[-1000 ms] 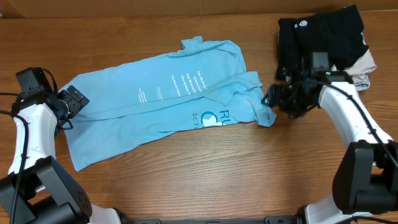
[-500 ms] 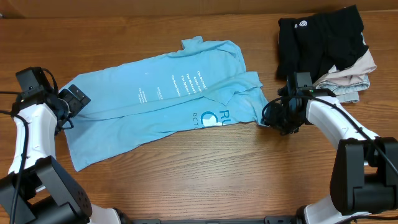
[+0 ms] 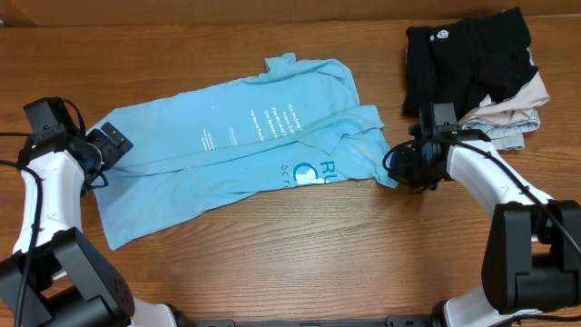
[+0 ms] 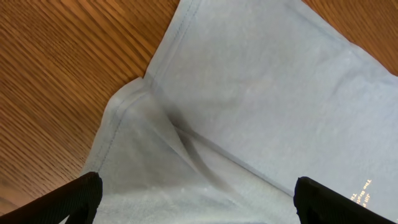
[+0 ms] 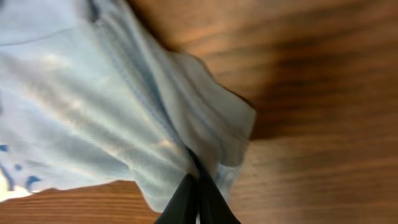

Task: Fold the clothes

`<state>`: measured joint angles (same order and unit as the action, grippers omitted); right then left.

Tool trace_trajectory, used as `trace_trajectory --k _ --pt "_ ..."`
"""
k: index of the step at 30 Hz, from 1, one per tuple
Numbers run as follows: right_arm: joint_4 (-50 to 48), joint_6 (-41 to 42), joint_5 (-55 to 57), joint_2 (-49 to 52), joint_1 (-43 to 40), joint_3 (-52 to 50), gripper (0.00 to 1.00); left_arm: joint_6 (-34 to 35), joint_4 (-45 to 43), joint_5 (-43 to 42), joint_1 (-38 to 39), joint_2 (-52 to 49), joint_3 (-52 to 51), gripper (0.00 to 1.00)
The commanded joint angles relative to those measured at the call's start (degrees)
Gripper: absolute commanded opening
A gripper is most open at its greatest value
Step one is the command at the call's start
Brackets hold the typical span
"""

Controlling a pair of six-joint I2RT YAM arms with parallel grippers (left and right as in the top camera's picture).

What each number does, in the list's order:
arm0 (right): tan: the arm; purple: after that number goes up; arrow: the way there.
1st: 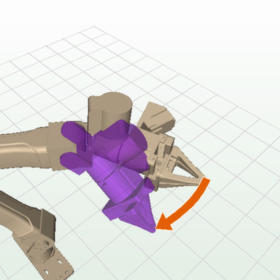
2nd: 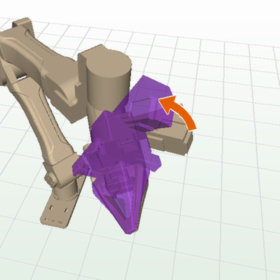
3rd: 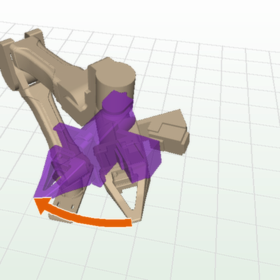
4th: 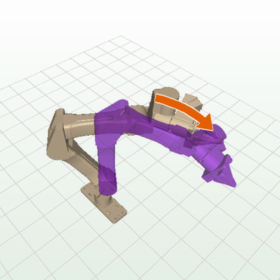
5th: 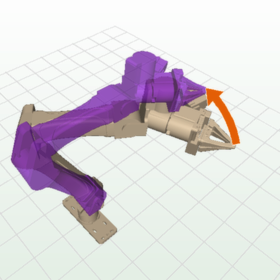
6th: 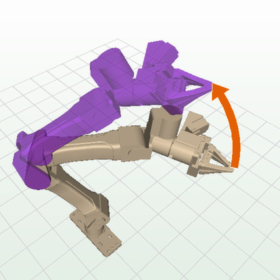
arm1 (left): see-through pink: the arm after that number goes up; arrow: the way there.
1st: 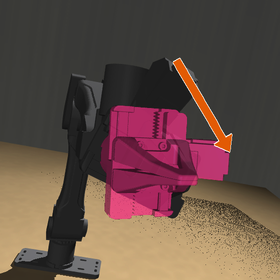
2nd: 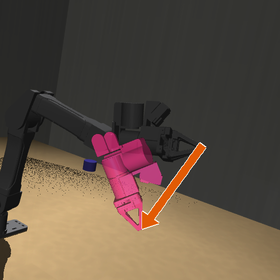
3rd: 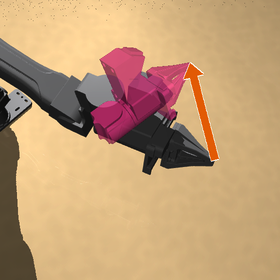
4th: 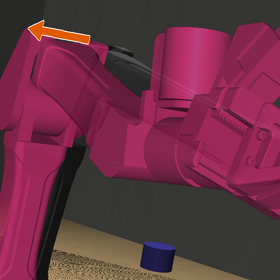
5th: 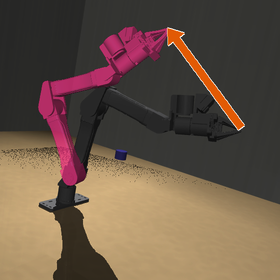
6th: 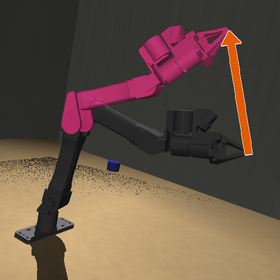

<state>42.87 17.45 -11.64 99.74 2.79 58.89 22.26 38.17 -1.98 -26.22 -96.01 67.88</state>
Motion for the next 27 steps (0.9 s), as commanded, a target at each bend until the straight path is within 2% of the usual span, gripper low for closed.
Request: trace_trajectory --k 1,5,16,19,22,23,27 --pt "2.0 0.6 4.3 -1.7 0.3 0.0 0.04 -0.9 0.0 -0.6 0.5 1.2 1.1 1.0" --pt "7.2 1.2 4.2 -2.2 -1.2 1.0 0.04 -0.9 -0.6 -0.4 0.5 1.2 1.1 1.0" --pt "29.9 6.6 3.9 -4.8 -6.1 3.1 0.04 -3.3 -2.6 0.5 0.5 1.2 1.1 1.0" --pt "33.9 7.1 3.0 -4.9 -6.1 3.1 0.08 -3.9 -3.1 0.9 0.5 1.2 1.1 1.0" --pt "35.1 7.0 2.6 -4.9 -6.1 3.1 0.18 -5.4 -4.3 0.8 0.5 1.2 1.1 1.0" --pt "35.0 6.8 2.6 -5.0 -6.1 3.1 0.27 -7.7 -5.3 -0.5 0.5 1.2 1.1 1.0" --pt "33.8 2.1 -2.0 -5.0 -6.4 4.3 0.41 -14.6 -7.1 -5.8 0.5 1.2 1.6 1.0"
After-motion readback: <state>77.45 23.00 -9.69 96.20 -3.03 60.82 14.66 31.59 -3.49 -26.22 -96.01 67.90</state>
